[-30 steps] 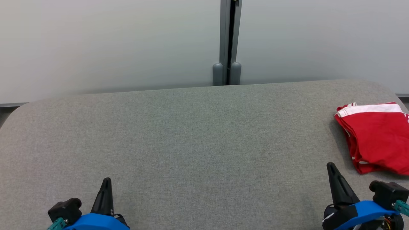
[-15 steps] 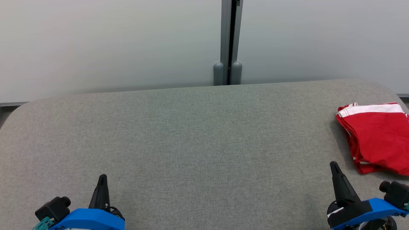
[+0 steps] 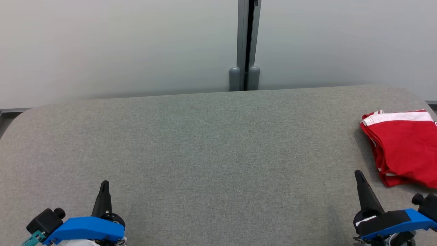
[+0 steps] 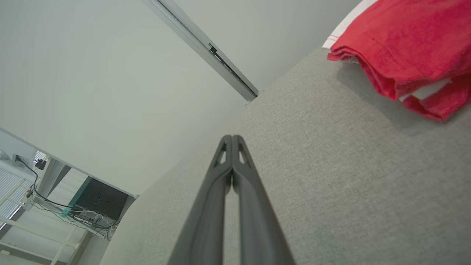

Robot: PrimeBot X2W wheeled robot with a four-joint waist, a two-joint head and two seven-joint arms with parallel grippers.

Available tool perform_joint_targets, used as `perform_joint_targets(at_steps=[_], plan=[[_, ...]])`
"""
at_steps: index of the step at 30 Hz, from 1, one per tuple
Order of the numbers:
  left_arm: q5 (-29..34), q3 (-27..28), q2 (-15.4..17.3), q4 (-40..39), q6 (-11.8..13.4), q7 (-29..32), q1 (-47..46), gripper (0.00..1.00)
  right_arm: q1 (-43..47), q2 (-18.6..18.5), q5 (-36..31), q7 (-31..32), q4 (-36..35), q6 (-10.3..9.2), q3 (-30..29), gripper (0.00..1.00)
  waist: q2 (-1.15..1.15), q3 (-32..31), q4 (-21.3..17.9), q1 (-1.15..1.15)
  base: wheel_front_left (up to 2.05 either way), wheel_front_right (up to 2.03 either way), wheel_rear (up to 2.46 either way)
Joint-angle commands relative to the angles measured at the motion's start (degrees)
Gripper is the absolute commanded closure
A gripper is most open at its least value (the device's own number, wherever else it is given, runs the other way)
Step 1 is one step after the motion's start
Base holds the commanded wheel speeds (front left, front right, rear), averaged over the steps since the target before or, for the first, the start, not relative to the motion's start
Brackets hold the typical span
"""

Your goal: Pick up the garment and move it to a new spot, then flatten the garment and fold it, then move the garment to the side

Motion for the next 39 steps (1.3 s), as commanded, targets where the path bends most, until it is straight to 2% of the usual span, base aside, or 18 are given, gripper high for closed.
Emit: perform_joint_targets(at_steps=[1,39], plan=[[-1.98,0.64,-0.1,-1.22,-0.28,0.57,-1.56,1.0,-1.65,-0.03,2.45,0.36,-0.42,0.01,-0.38,1.0,0.0,0.01,0.04,0.0,0.0,0.0,0.0],[-21.4,5.39,-2.12,-4.56,-1.24,6.64,-2.36,1.0,-3.23,0.85,25.12,4.26,0.52,0.02,-1.99,1.0,0.0,0.22,0.64,0.0,0.0,0.0,0.0]])
